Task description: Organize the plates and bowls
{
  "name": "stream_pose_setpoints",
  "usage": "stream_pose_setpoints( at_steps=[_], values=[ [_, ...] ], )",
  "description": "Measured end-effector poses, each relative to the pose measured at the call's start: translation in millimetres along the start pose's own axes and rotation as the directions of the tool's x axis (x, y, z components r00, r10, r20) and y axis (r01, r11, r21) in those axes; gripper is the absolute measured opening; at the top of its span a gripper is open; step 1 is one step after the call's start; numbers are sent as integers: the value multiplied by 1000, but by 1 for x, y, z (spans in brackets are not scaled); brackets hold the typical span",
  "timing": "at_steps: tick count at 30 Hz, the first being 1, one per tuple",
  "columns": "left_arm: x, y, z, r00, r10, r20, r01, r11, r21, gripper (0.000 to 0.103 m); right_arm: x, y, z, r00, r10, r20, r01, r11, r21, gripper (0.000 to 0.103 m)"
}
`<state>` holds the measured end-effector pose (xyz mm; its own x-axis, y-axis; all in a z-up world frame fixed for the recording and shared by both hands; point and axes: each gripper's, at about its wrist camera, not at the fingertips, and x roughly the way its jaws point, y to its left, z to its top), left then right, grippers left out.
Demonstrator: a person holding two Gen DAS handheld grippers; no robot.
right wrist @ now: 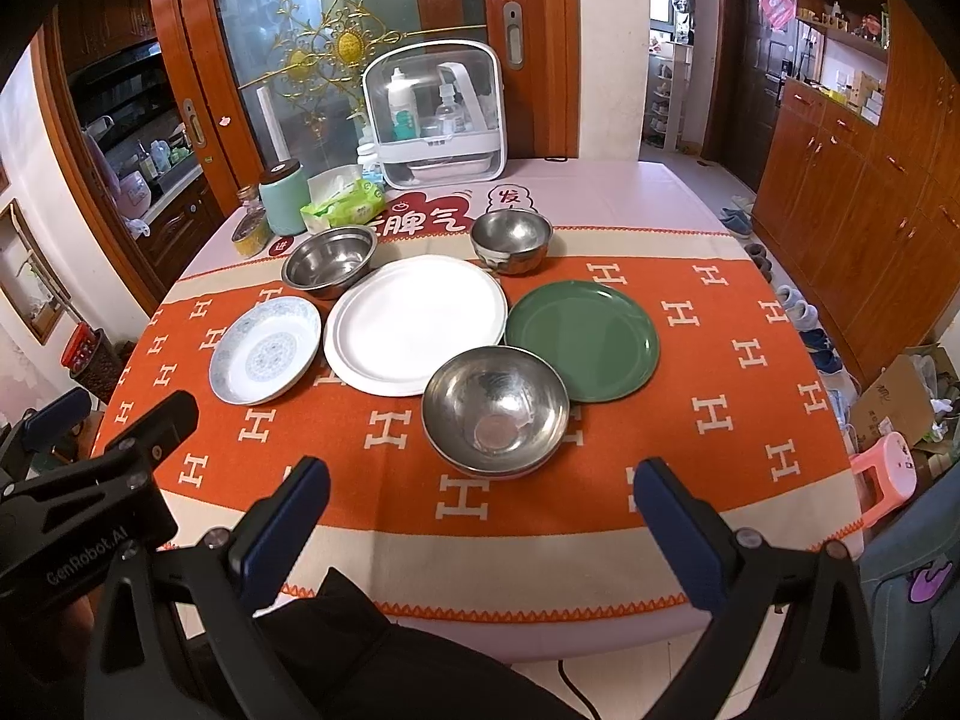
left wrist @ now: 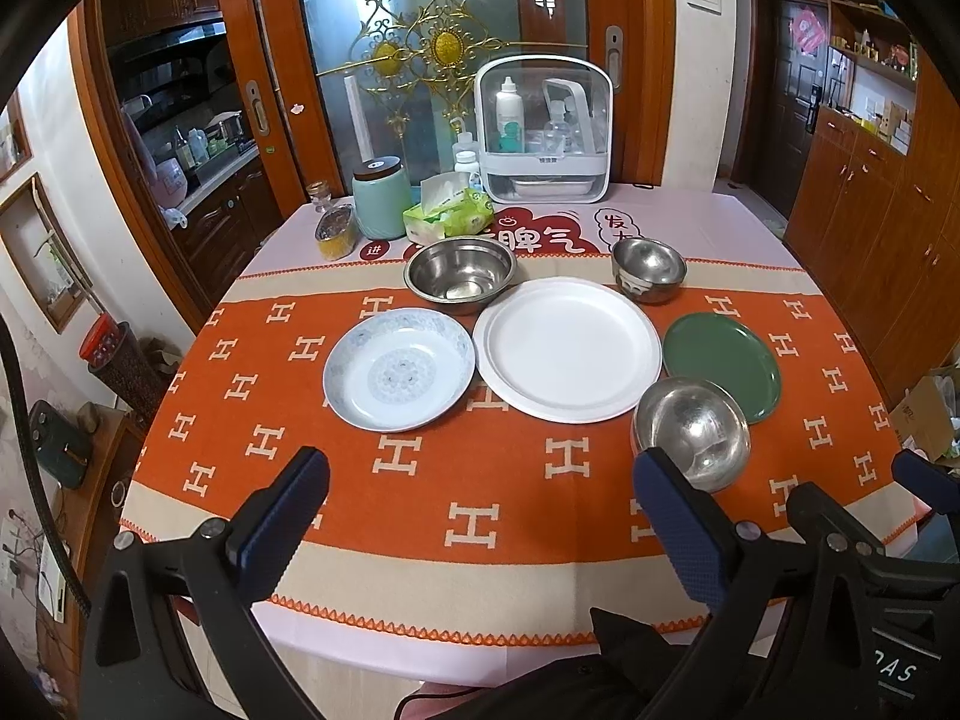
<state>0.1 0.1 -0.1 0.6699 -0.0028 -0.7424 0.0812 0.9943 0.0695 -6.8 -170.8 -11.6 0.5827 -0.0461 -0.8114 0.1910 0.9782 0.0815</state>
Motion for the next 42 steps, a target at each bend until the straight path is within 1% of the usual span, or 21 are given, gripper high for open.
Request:
stream_pose_setpoints(
  at_steps=[14, 15, 16, 18, 24, 27, 30, 32, 35, 38, 42],
  values=[
    [0, 0, 0, 1000, -5, -4, 5, 1000, 0, 100, 0, -3, 0, 1000, 3, 0, -3, 1000, 2, 102],
    [2, -6, -7, 1000, -8, -4, 8, 1000, -2, 100, 0, -3, 1, 1000, 2, 1, -2, 1000, 2, 102],
    [2, -7, -8, 1000, -9, -5, 9, 1000, -2, 100, 1, -4, 1, 1000, 4, 0, -4, 1000, 2, 102],
    [-1, -4, -12, 1000, -12, -9, 12, 1000, -4, 100, 1, -5, 2, 1000, 4, 0, -4, 1000, 3, 102],
    [-1, -5, -8, 1000, -7, -13, 7, 1000, -4, 100, 2, -6, 4, 1000, 6, 6, -6, 1000, -7, 102],
    [8, -13, -7, 999, 2, -36, -2, 1000, -10, 100, 7, 5, 7, 1000, 9, 7, -8, 1000, -22, 102],
    [10, -12, -4, 999, 5, -53, -6, 1000, -10, 100, 5, 3, 13, 1000, 17, 7, -16, 999, -32, 102],
    [13, -14, -3, 998, 12, -69, -12, 1000, -3, 100, 4, -6, 16, 1000, 27, 12, -27, 999, -36, 102],
    [18, -13, 1, 995, 38, -92, -38, 999, 7, 100, 5, -3, 18, 999, 29, 22, -28, 998, -58, 102],
    [26, -11, 6, 991, 59, -123, -57, 998, 18, 101, 9, -2, 22, 999, 43, 24, -41, 996, -80, 102],
    [40, -9, 11, 983, 77, -168, -74, 997, 23, 101, 18, -3, 28, 997, 76, 4, -76, 994, -85, 102]
  ],
)
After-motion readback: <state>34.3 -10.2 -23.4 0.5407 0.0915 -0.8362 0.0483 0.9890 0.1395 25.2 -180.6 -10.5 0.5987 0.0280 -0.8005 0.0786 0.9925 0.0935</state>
